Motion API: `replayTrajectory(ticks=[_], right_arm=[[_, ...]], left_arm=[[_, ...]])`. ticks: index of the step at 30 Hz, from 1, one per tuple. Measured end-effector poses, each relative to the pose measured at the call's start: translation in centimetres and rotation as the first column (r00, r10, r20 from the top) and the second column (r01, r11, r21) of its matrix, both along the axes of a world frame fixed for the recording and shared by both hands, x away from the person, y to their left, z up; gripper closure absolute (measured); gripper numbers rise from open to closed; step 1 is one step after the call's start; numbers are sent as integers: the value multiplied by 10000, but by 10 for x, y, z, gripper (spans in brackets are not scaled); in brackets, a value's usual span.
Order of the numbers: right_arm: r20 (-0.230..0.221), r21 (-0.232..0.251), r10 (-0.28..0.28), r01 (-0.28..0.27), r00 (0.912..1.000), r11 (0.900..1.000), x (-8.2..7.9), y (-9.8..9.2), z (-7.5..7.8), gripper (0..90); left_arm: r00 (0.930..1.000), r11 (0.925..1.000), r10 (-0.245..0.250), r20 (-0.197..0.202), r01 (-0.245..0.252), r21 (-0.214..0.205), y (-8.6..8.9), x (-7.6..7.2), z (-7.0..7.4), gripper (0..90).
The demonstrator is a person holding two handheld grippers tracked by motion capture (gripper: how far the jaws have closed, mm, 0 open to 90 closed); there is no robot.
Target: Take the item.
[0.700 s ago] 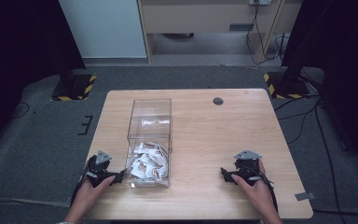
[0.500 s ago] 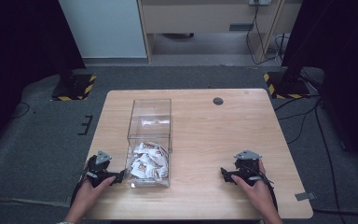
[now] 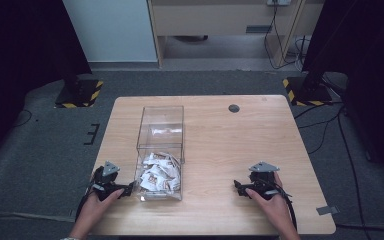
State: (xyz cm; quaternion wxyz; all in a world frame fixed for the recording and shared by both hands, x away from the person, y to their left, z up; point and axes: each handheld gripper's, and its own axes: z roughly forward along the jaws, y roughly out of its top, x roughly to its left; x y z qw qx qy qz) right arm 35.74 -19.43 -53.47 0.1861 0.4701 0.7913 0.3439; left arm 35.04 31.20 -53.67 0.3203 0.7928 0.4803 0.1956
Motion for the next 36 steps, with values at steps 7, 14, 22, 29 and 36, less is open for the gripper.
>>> replayTrajectory(ticks=[7,14,22,29,36], right_arm=[[137,39,108,-109,9998,9999,-4,4,8,79],[130,41,130,-131,9998,9999,-6,7,15,75],[269,-179,471,-466,9985,9988,-7,16,25,79],[284,-192,900,-895,9955,9958,-7,31,37,93],[233,-211,1193,-1188,9926,9927,-4,44,46,130]], left_arm=[[10000,10000,1,1,-1,-1,0,0,0,0],[10000,10000,1,-1,-1,-1,0,0,0,0],[10000,10000,2,-2,-2,-2,0,0,0,0],[10000,10000,0,-2,0,0,0,0,0,0],[10000,10000,1,-1,-1,-2,0,0,0,0]])
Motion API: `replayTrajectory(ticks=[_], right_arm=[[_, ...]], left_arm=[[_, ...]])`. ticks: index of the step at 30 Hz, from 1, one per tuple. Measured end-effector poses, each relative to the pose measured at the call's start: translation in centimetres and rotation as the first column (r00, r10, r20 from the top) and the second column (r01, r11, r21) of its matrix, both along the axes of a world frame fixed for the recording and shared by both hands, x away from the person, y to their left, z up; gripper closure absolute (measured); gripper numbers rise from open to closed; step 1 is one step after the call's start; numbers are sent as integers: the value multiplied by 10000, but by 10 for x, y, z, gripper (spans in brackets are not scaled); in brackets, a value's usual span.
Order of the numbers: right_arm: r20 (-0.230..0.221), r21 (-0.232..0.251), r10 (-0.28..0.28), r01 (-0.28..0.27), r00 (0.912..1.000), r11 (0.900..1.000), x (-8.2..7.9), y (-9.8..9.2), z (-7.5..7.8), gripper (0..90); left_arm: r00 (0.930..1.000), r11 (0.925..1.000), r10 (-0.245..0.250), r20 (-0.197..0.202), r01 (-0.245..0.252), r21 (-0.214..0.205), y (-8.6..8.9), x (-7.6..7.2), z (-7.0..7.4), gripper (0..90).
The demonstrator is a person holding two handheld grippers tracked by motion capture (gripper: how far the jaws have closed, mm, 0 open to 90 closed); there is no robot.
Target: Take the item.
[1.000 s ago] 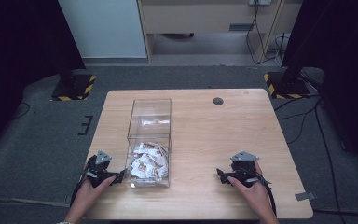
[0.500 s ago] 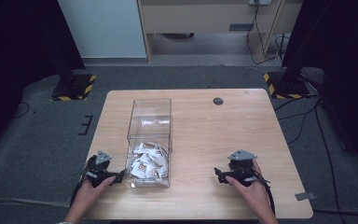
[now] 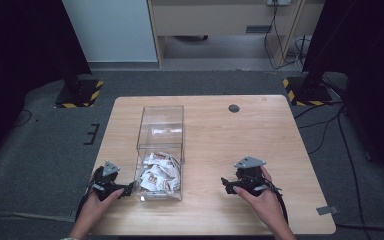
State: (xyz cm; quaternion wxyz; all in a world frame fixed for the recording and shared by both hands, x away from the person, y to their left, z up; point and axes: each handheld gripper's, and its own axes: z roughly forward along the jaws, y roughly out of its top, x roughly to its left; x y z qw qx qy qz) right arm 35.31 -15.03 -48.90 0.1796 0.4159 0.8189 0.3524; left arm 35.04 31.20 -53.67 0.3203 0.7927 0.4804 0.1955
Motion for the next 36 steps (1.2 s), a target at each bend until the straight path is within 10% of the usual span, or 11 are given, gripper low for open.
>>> replayTrajectory(ticks=[36], right_arm=[[415,-70,887,-885,9952,9960,16,24,66,313]], left_arm=[[10000,10000,-9,-4,9,0,0,0,0,0]])
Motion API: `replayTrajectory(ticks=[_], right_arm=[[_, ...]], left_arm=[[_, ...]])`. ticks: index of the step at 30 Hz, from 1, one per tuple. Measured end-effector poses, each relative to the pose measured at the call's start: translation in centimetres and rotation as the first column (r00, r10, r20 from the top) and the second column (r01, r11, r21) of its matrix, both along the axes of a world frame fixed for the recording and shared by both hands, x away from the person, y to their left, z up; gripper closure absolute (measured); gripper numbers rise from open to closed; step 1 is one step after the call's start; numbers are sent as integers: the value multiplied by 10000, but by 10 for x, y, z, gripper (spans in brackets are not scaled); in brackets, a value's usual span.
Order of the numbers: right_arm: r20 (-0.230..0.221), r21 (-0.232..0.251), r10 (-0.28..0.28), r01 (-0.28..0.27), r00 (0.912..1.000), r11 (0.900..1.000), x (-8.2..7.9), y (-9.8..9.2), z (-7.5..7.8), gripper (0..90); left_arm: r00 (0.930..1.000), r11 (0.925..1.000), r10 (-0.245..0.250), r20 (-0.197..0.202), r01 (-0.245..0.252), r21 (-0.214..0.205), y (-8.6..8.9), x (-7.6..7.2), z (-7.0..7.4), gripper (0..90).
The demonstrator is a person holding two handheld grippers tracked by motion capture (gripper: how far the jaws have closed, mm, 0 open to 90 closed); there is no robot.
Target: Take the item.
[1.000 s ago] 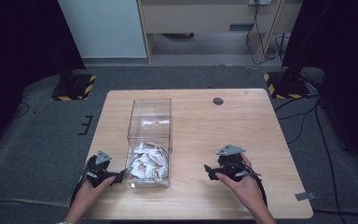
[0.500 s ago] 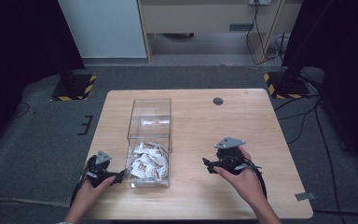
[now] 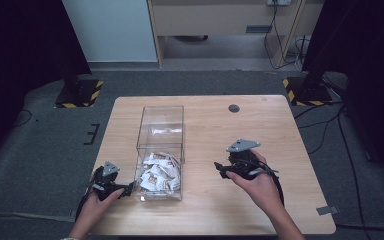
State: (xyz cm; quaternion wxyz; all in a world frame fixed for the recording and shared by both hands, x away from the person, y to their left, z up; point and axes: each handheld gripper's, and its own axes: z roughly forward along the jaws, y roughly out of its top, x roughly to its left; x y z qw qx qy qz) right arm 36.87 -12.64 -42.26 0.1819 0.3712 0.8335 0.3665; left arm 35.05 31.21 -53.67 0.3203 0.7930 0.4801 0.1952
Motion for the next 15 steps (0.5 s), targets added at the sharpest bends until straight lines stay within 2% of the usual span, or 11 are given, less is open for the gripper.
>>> replayTrajectory(ticks=[15], right_arm=[[176,-2,315,-315,9993,9995,6,18,20,393]], left_arm=[[10000,10000,4,-9,-4,-22,0,0,0,0]])
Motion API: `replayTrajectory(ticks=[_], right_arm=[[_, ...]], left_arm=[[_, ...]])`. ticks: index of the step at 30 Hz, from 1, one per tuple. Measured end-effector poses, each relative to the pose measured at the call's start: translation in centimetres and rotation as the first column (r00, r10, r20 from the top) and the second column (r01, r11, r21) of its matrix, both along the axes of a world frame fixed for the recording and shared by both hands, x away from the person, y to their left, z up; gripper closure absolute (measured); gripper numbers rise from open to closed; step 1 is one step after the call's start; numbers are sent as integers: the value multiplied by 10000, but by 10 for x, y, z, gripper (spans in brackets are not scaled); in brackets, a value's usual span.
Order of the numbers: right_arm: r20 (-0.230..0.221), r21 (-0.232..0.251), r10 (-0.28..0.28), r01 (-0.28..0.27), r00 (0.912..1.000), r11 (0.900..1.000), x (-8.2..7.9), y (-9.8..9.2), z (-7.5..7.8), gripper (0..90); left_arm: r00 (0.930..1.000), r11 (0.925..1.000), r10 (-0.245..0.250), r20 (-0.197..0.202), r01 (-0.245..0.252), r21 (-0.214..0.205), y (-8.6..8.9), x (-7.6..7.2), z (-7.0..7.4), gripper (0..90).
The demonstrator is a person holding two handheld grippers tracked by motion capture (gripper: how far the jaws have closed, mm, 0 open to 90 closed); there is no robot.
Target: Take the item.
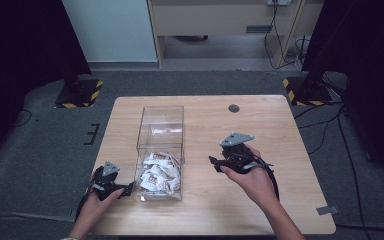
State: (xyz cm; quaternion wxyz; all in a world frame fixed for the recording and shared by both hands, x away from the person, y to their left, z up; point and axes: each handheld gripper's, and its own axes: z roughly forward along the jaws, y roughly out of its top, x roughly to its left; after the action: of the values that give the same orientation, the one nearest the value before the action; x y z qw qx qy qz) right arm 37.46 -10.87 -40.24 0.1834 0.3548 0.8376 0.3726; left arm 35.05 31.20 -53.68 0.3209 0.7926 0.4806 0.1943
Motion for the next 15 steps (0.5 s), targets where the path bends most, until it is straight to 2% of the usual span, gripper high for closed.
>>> replayTrajectory(ticks=[15], right_arm=[[11,115,487,-487,9988,9987,4,22,14,470]], left_arm=[[10000,10000,-10,0,10,-5,0,0,0,0]])
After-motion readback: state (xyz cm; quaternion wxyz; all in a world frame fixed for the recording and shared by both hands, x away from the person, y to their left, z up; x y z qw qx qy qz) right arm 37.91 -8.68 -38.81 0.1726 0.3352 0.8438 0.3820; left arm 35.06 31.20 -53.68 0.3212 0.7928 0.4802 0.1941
